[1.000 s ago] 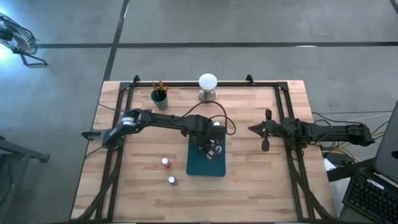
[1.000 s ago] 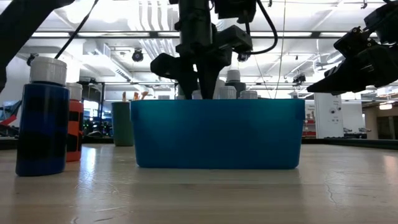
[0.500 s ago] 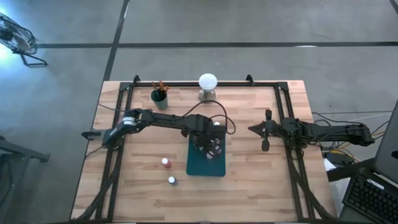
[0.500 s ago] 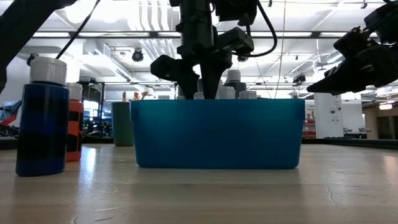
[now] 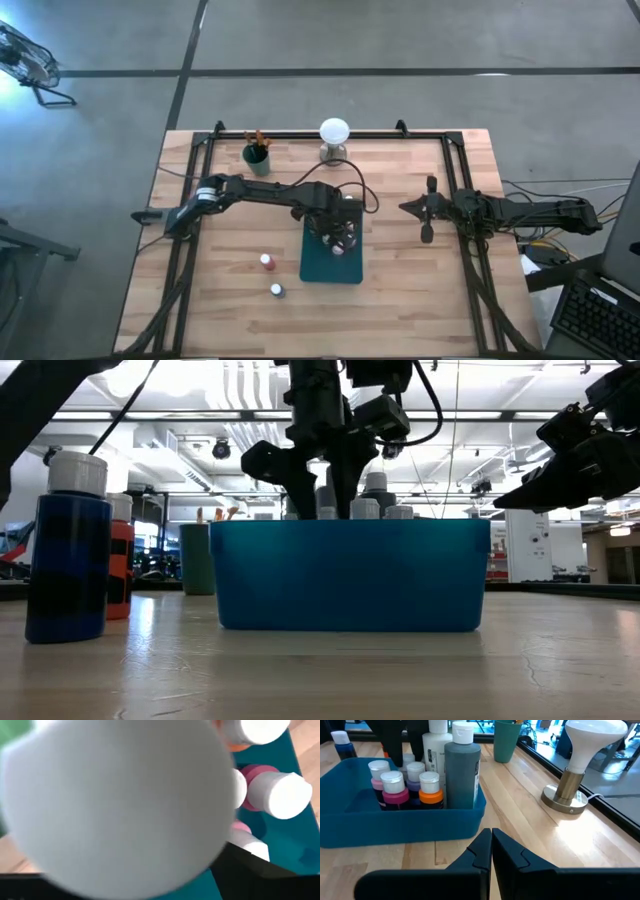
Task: Pick & Place Paint Supplies
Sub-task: Put the gray paint bottle into the blue bin, then put the orange paint bottle into the blue bin
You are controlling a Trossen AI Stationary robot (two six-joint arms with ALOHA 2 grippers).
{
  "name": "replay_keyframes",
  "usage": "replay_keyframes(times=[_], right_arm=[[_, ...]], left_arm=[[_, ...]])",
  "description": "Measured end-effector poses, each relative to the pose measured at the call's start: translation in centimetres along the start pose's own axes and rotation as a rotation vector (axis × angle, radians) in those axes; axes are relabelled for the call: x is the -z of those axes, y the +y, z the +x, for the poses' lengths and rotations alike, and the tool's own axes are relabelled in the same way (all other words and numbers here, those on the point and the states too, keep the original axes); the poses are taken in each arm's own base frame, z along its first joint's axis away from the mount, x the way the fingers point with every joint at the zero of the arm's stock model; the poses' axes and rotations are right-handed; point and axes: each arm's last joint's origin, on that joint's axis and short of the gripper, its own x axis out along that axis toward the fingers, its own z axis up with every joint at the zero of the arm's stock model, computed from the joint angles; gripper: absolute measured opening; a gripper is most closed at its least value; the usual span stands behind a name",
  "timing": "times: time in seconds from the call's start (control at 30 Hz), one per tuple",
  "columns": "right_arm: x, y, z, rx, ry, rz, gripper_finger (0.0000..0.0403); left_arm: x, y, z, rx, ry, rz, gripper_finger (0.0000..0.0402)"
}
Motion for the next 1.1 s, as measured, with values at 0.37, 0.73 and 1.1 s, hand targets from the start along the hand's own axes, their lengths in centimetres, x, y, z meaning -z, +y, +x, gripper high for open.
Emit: replay_keyframes(times=[0.37,0.73,1.1], right_arm=[[0.0,0.0,0.0,0.000,0.000,-0.008,0.0008],[0.0,0.0,0.0,0.000,0.000,-0.008,0.0008],[0.0,0.0,0.0,0.000,0.000,0.001,0.0008]], left_arm=[[0.8,-0.3,-2.1,-0.014,-0.025,-0.016,0.0210],[2.7,-1.9,-5.0,-0.038,-0.165,0.008,0.0209],[3.0,-1.8,-4.8,-0.062,-0.168,0.018,0.0209]])
